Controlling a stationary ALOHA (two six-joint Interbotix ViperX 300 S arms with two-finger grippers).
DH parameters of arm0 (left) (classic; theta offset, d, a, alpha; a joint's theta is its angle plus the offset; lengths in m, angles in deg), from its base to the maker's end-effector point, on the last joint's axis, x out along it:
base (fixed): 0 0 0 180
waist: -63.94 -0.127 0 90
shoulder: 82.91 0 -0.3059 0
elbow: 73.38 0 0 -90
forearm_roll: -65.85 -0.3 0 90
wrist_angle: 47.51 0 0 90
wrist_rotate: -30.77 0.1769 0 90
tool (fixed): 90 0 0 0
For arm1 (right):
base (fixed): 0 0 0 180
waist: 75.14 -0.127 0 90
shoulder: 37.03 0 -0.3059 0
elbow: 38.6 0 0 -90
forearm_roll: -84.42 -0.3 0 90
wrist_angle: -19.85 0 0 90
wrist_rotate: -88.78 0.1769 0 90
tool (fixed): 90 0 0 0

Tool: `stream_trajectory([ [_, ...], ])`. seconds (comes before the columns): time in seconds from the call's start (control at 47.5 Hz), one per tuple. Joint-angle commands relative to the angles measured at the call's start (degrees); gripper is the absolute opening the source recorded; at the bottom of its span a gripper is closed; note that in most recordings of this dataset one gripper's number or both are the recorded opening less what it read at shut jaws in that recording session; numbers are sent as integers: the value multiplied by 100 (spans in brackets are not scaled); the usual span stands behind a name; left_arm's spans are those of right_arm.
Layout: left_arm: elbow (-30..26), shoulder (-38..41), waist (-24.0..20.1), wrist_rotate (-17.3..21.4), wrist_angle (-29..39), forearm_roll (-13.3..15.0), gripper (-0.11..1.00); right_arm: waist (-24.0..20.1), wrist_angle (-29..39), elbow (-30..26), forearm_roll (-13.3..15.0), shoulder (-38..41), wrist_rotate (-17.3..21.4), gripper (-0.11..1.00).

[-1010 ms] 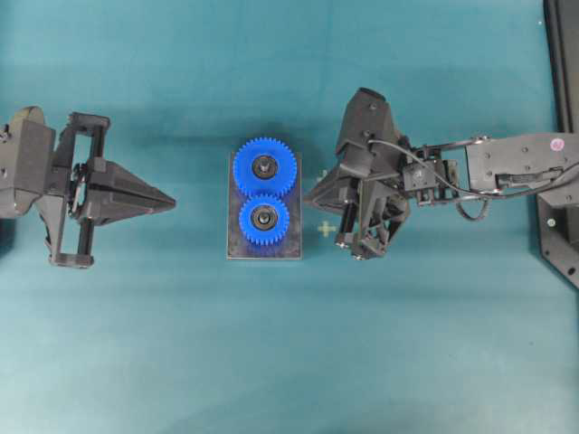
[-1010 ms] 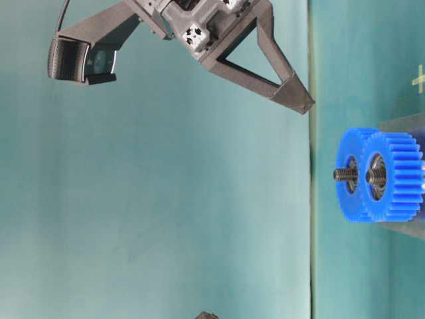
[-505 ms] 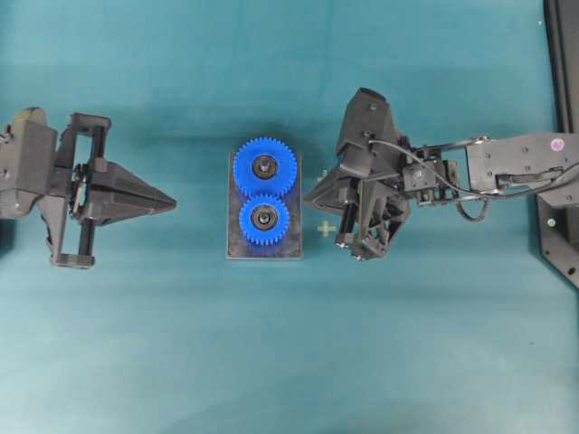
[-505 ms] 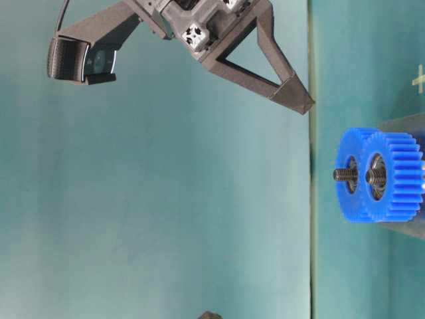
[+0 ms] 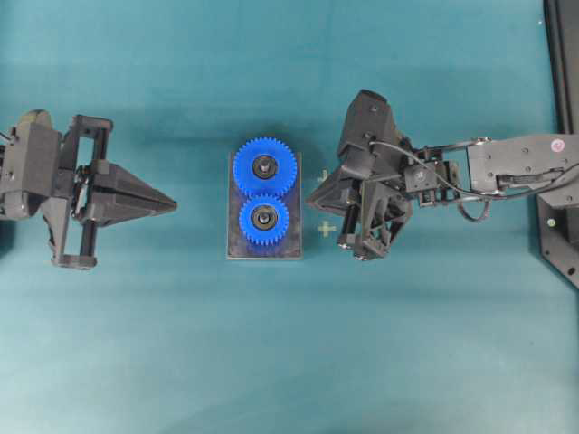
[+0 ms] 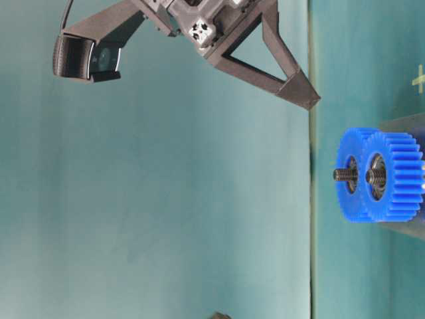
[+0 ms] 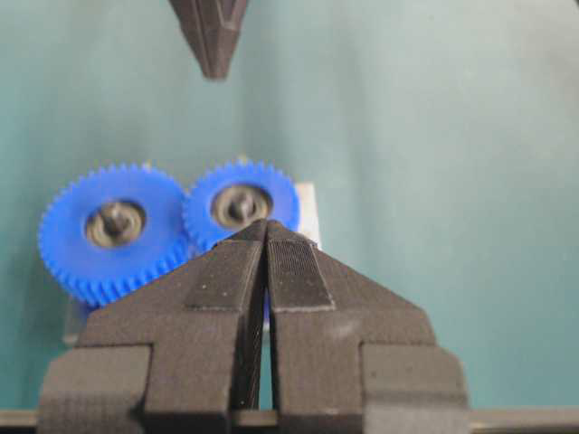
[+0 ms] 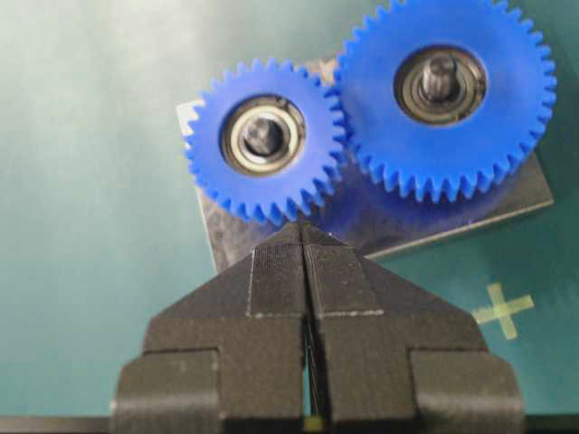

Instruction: Fit the small gear onto the shaft.

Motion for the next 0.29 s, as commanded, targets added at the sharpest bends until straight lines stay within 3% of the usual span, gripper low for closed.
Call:
stream_trajectory([
  [0.0, -18, -35, 9, -35, -70, -18, 0, 9, -105, -9, -9, -62, 70, -1],
  [0.274, -9, -44, 9, -316, -70, -18, 0, 9, -686, 79, -9, -26, 62, -1],
])
